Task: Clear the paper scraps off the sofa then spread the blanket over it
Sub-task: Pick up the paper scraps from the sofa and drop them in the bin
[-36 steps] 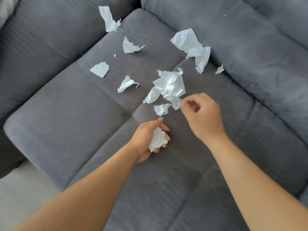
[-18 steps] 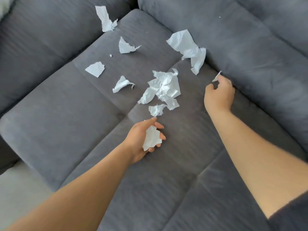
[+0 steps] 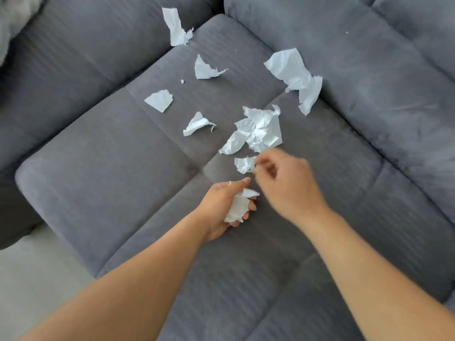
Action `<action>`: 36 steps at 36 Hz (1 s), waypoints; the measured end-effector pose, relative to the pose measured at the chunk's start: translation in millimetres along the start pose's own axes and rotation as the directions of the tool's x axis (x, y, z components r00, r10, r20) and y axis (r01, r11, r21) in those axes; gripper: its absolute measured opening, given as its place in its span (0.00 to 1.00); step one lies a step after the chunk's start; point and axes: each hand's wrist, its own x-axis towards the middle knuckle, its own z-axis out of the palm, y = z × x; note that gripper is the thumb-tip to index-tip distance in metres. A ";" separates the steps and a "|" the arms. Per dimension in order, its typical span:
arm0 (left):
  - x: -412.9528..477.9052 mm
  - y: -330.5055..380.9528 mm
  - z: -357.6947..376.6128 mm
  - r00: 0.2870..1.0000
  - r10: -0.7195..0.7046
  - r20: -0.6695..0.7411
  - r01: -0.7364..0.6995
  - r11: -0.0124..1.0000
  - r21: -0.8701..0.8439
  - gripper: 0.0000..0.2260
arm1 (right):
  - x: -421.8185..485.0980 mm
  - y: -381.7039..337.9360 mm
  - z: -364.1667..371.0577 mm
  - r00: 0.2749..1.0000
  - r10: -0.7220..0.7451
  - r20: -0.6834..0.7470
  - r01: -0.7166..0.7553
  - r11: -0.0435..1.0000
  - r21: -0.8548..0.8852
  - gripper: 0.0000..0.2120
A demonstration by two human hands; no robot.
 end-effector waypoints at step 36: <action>-55.8 -45.9 -50.9 0.999 0.047 -0.014 -0.049 0.970 -0.237 0.15 | 6.1 -0.5 69.3 0.972 0.229 -0.046 -0.233 0.950 -0.208 0.03</action>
